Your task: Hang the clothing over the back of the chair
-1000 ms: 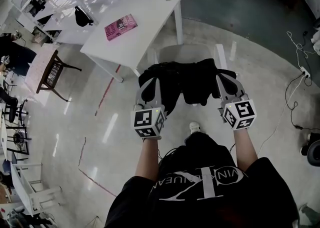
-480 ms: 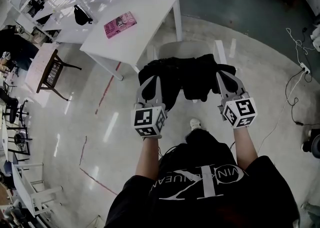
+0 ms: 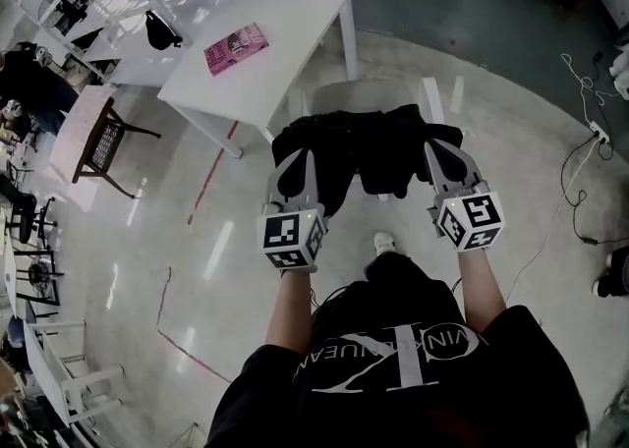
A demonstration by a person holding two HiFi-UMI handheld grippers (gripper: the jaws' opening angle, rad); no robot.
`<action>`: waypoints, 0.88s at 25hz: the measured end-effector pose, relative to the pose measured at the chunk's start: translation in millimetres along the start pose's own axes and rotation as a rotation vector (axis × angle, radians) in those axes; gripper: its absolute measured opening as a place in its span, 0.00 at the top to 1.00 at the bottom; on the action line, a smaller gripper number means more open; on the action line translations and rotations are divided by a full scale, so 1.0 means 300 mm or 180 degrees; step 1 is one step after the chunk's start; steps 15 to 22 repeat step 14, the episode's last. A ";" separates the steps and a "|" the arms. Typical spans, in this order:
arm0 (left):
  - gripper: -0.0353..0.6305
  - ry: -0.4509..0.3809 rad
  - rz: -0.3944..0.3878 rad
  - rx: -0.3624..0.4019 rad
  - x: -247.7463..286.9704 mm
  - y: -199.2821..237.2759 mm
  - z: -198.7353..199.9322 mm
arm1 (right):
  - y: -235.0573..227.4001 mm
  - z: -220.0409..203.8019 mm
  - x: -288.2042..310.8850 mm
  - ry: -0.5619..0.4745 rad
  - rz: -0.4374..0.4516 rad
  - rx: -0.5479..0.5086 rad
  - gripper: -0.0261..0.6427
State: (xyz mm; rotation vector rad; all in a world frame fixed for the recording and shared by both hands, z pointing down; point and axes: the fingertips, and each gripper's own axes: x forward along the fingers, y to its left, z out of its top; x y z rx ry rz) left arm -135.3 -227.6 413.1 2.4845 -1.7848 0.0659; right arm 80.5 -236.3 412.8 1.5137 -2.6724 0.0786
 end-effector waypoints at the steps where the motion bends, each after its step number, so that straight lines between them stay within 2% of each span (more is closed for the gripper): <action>1: 0.93 -0.0001 0.0001 -0.0002 -0.001 0.000 0.002 | 0.001 0.000 -0.001 0.0002 0.0002 0.0000 0.93; 22: 0.93 0.0010 0.0033 -0.0046 -0.018 0.013 -0.003 | 0.012 -0.009 -0.011 0.0018 0.0012 0.0002 0.93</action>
